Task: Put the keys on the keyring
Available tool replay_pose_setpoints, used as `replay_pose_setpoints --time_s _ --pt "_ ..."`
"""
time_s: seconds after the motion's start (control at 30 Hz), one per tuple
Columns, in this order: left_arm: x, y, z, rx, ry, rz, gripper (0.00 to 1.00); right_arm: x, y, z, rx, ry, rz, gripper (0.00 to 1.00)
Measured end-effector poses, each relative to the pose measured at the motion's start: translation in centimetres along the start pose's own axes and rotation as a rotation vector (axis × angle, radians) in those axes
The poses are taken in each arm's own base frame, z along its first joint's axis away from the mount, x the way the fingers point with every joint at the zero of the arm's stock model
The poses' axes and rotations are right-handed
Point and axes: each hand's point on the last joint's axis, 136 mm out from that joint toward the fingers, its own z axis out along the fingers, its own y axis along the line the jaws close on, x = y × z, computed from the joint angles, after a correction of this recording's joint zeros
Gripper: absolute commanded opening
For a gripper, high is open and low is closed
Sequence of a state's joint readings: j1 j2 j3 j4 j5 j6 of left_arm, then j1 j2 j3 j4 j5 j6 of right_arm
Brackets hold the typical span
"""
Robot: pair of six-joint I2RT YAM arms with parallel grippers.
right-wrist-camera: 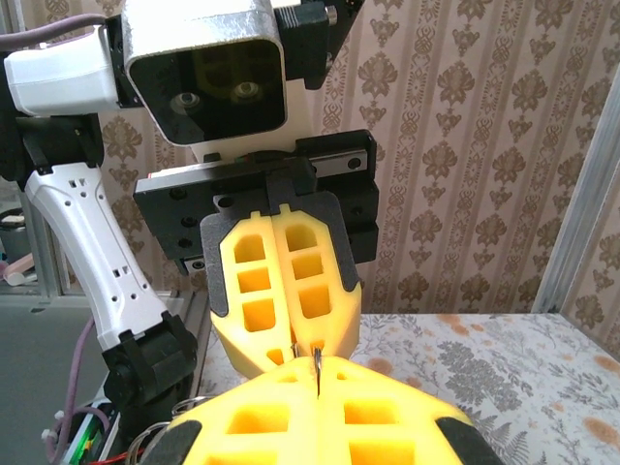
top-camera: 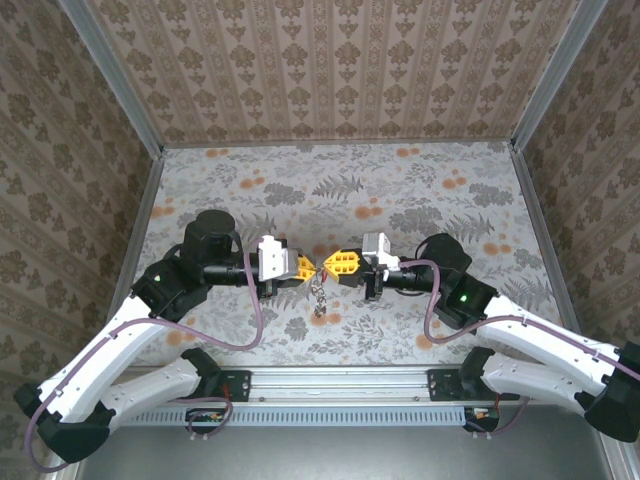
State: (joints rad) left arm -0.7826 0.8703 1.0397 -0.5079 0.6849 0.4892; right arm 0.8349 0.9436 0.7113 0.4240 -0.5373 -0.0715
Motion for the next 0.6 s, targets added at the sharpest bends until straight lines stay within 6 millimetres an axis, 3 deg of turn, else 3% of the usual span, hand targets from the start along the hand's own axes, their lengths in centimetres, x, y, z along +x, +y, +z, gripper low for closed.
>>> replay_pose_setpoints --time_s 0.6 --pt "0.00 0.01 0.00 0.000 0.000 0.000 0.00 0.34 -0.06 0.17 -0.002 0.008 0.005 0.00"
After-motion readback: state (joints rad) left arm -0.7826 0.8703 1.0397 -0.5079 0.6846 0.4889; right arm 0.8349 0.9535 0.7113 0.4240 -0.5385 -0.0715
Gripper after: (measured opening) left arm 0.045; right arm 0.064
